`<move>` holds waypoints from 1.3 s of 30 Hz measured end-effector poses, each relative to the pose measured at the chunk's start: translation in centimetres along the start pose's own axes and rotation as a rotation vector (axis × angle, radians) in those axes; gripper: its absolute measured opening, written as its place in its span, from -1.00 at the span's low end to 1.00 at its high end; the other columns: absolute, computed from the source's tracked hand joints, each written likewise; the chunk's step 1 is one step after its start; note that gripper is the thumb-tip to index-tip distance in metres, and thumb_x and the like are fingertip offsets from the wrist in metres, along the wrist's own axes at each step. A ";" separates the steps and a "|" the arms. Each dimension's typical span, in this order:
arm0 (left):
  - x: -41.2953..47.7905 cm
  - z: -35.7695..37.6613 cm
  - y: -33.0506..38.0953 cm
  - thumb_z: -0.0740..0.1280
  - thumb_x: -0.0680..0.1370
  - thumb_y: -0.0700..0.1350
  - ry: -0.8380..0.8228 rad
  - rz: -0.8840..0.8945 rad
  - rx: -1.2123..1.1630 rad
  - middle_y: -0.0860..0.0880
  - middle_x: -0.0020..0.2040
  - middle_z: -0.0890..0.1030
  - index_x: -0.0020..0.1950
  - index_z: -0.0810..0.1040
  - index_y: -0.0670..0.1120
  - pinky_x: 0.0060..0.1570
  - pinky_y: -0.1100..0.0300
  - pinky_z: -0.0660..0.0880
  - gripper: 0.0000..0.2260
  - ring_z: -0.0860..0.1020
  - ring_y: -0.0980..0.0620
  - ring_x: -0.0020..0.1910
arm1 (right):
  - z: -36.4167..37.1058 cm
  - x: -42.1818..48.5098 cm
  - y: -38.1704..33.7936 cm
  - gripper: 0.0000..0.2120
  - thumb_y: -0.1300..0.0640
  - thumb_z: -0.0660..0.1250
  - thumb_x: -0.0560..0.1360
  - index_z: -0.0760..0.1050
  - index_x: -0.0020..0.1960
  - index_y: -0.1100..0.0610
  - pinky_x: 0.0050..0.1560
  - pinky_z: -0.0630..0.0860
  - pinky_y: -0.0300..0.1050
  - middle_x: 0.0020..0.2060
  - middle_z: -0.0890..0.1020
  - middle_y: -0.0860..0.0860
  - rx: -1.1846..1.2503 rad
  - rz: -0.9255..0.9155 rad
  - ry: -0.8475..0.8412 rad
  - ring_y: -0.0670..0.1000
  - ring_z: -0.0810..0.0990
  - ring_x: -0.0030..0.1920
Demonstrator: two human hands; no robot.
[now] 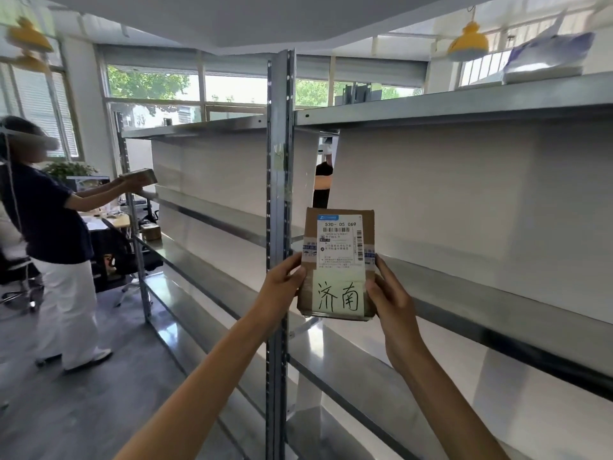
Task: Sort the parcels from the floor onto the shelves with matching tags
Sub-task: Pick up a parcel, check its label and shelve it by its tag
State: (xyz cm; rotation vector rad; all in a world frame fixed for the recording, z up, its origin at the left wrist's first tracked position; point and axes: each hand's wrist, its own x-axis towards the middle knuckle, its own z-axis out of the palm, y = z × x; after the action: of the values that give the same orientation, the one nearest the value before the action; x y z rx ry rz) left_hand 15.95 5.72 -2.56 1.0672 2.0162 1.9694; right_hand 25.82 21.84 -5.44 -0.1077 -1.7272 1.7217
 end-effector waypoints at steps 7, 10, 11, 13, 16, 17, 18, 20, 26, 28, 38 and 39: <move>4.1 -1.6 -1.4 0.09 0.62 -0.22 -0.078 0.001 -0.037 0.09 0.04 0.58 0.24 0.44 0.04 -0.19 0.37 0.58 -0.72 0.58 0.20 -0.02 | 1.3 2.8 1.1 -0.59 0.11 0.22 0.57 0.34 0.31 -0.30 -0.21 0.60 -0.26 0.12 0.60 -0.17 -0.037 -0.027 0.070 -0.15 0.64 0.03; 5.5 -1.7 -1.6 0.09 0.62 -0.21 -0.087 0.003 -0.046 0.09 0.00 0.59 0.27 0.43 0.00 -0.24 0.38 0.56 -0.72 0.60 0.22 -0.08 | 1.4 4.5 1.4 -0.57 0.12 0.24 0.56 0.32 0.35 -0.25 -0.19 0.61 -0.24 0.16 0.60 -0.11 -0.033 -0.038 0.068 -0.12 0.64 0.04; 5.5 -1.7 -1.4 0.08 0.62 -0.21 -0.091 0.003 -0.046 0.09 0.00 0.60 0.27 0.43 0.00 -0.25 0.38 0.56 -0.72 0.60 0.22 -0.09 | 1.3 4.6 1.4 -0.58 0.12 0.24 0.56 0.33 0.34 -0.25 -0.20 0.60 -0.25 0.15 0.60 -0.11 -0.032 -0.044 0.075 -0.14 0.65 0.02; 5.6 -1.8 -1.3 0.08 0.63 -0.21 -0.079 0.003 -0.061 0.01 0.05 0.60 0.30 0.41 0.00 -0.19 0.30 0.59 -0.71 0.60 0.12 -0.02 | 1.6 4.7 1.3 -0.58 0.10 0.25 0.55 0.34 0.34 -0.25 -0.21 0.60 -0.24 0.13 0.62 -0.11 -0.036 -0.055 0.073 -0.16 0.65 -0.01; 7.3 -1.9 -1.3 0.08 0.63 -0.20 -0.046 0.020 -0.071 -0.05 0.09 0.60 0.31 0.42 0.01 -0.07 0.20 0.59 -0.70 0.60 0.02 0.03 | 1.8 6.4 1.7 -0.57 0.05 0.28 0.53 0.34 0.36 -0.22 -0.19 0.61 -0.20 0.13 0.63 -0.05 -0.046 -0.065 0.066 -0.10 0.66 0.01; 8.3 -1.9 -1.4 0.08 0.63 -0.19 -0.050 0.035 -0.075 -0.01 0.04 0.62 0.26 0.45 0.05 -0.10 0.24 0.60 -0.71 0.61 0.08 -0.02 | 1.8 7.3 1.8 -0.57 0.04 0.28 0.53 0.34 0.36 -0.22 -0.19 0.62 -0.19 0.13 0.63 -0.04 -0.049 -0.075 0.073 -0.07 0.66 0.02; 9.3 -1.8 -1.6 0.08 0.63 -0.18 -0.058 0.044 -0.081 0.03 0.00 0.63 0.19 0.47 0.10 -0.15 0.28 0.60 -0.72 0.63 0.14 -0.07 | 1.8 8.3 1.8 -0.57 0.04 0.28 0.52 0.34 0.35 -0.22 -0.19 0.62 -0.18 0.14 0.63 -0.04 -0.053 -0.086 0.077 -0.05 0.66 0.04; 11.3 -1.5 -1.8 0.08 0.63 -0.17 -0.065 0.051 -0.092 0.10 -0.06 0.63 0.10 0.47 0.17 -0.24 0.33 0.59 -0.73 0.64 0.22 -0.16 | 1.7 10.1 1.9 -0.58 0.03 0.28 0.52 0.35 0.34 -0.23 -0.17 0.63 -0.17 0.16 0.61 -0.04 -0.053 -0.110 0.076 -0.03 0.64 0.08; 15.7 -0.3 -2.7 0.11 0.63 -0.15 -0.028 0.027 -0.112 0.15 -0.08 0.60 0.15 0.44 0.16 -0.17 0.25 0.59 -0.76 0.60 0.21 -0.13 | 0.7 13.9 2.7 -0.63 -0.09 0.29 0.43 0.36 0.19 -0.39 -0.25 0.60 -0.25 0.15 0.61 -0.11 -0.099 -0.132 0.098 -0.19 0.65 -0.01; 16.5 -0.2 -3.1 0.11 0.63 -0.16 -0.029 0.013 -0.115 0.16 -0.09 0.60 0.17 0.44 0.17 -0.18 0.28 0.59 -0.74 0.59 0.23 -0.12 | 0.5 14.7 3.3 -0.63 -0.02 0.28 0.49 0.36 0.24 -0.34 -0.24 0.60 -0.25 0.18 0.60 -0.08 -0.093 -0.130 0.107 -0.18 0.64 0.01; 20.2 -1.1 -4.5 0.08 0.63 -0.20 -0.123 -0.030 -0.147 -0.04 0.16 0.55 0.38 0.38 -0.01 0.05 0.09 0.53 -0.67 0.54 0.01 0.08 | 1.6 16.8 4.3 -0.65 0.03 0.26 0.54 0.37 0.20 -0.37 -0.23 0.60 -0.25 0.20 0.58 -0.10 -0.109 -0.132 0.207 -0.12 0.63 0.06; 20.6 -1.3 -4.7 0.07 0.63 -0.20 -0.137 -0.022 -0.145 -0.02 0.14 0.56 0.37 0.39 0.00 -0.01 0.16 0.55 -0.67 0.56 0.04 0.04 | 1.8 16.9 4.3 -0.66 0.01 0.26 0.53 0.37 0.20 -0.37 -0.23 0.60 -0.24 0.20 0.58 -0.11 -0.111 -0.130 0.223 -0.12 0.62 0.06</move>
State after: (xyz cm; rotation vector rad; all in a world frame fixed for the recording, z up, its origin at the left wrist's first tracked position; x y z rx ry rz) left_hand -1.85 16.58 1.06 1.1091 1.7789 1.9404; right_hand 10.30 29.42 -2.42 -0.2241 -1.6265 1.4619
